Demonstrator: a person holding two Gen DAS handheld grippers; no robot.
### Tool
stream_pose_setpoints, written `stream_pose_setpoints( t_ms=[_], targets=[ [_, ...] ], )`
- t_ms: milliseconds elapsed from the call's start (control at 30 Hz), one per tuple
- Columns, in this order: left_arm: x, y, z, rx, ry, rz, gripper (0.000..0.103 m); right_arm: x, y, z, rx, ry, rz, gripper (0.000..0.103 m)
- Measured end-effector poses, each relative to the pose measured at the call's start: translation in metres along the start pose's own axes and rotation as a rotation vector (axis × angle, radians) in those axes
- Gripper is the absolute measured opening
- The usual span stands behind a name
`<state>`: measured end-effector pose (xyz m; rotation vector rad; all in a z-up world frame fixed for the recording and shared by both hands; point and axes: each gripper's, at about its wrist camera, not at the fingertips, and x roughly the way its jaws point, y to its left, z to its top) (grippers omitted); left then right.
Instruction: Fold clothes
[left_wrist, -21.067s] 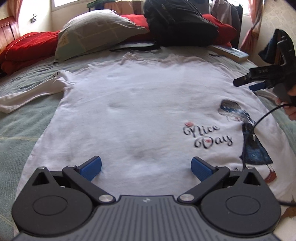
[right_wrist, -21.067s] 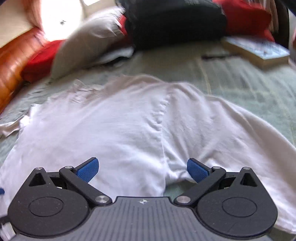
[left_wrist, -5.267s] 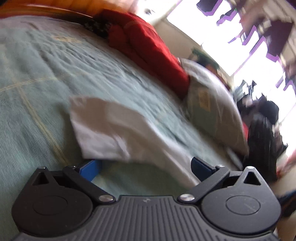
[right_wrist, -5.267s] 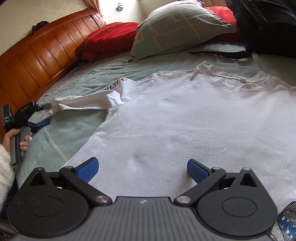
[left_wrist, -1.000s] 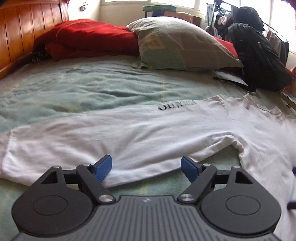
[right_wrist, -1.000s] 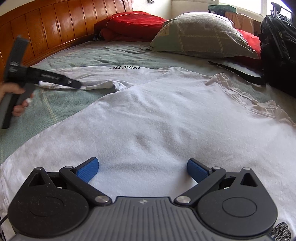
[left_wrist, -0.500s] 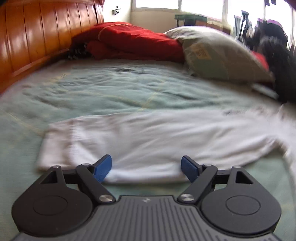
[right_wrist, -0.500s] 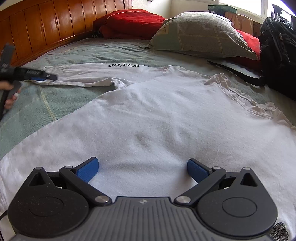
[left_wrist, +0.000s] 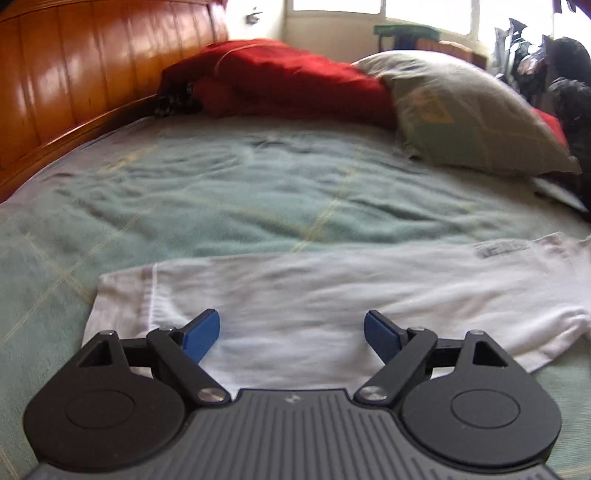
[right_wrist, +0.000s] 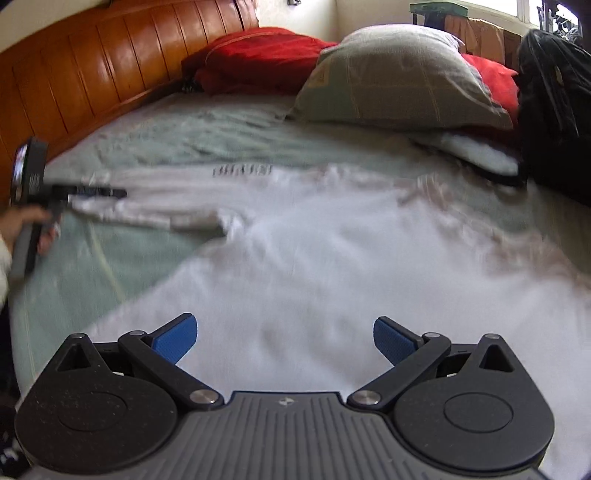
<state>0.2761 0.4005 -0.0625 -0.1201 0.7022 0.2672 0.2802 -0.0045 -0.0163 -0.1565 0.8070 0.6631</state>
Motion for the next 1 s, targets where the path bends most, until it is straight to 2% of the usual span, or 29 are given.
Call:
stream_pose_setpoints(
  t_ms=[67, 167, 200, 267, 333, 400, 500, 600, 667, 767, 900, 1000],
  targets=[
    [-0.008, -0.005, 0.001, 0.022, -0.039, -0.041, 0.088, 0.003, -0.003, 0.021, 0.003, -0.012, 0.017, 0.103],
    [-0.003, -0.011, 0.002, 0.071, -0.013, 0.001, 0.088, 0.039, 0.001, 0.061, -0.042, -0.010, 0.025, 0.103],
    [0.002, -0.007, 0.001, 0.057, 0.010, 0.001, 0.088, 0.054, 0.001, 0.072, -0.053, -0.008, 0.010, 0.103],
    [0.011, 0.001, -0.005, 0.022, 0.044, 0.004, 0.088, 0.092, 0.000, 0.087, -0.063, 0.015, -0.077, 0.103],
    [0.010, 0.006, -0.009, 0.016, 0.024, -0.010, 0.090, 0.129, -0.005, 0.094, -0.049, 0.072, -0.142, 0.103],
    [0.009, 0.009, -0.011, 0.012, 0.010, -0.013, 0.090, 0.165, -0.011, 0.096, -0.024, 0.148, -0.150, 0.103],
    [0.010, 0.010, -0.010, 0.006, 0.002, 0.002, 0.090, 0.189, -0.015, 0.100, -0.005, 0.102, -0.149, 0.103],
    [0.007, 0.010, -0.007, -0.011, -0.006, 0.006, 0.090, 0.190, -0.018, 0.110, 0.003, 0.113, -0.153, 0.103],
    [-0.005, 0.009, -0.007, -0.024, -0.019, -0.002, 0.090, 0.172, -0.015, 0.110, -0.020, 0.119, -0.150, 0.103],
    [-0.021, 0.003, -0.009, 0.009, -0.038, -0.051, 0.090, 0.139, -0.005, 0.098, -0.088, 0.130, -0.112, 0.103],
    [-0.030, -0.005, -0.009, 0.042, -0.046, -0.067, 0.090, 0.141, 0.014, 0.080, -0.127, 0.182, -0.083, 0.103],
    [-0.032, -0.007, -0.008, 0.021, -0.042, -0.085, 0.090, 0.142, 0.028, 0.067, -0.156, 0.221, -0.062, 0.103]
  ],
)
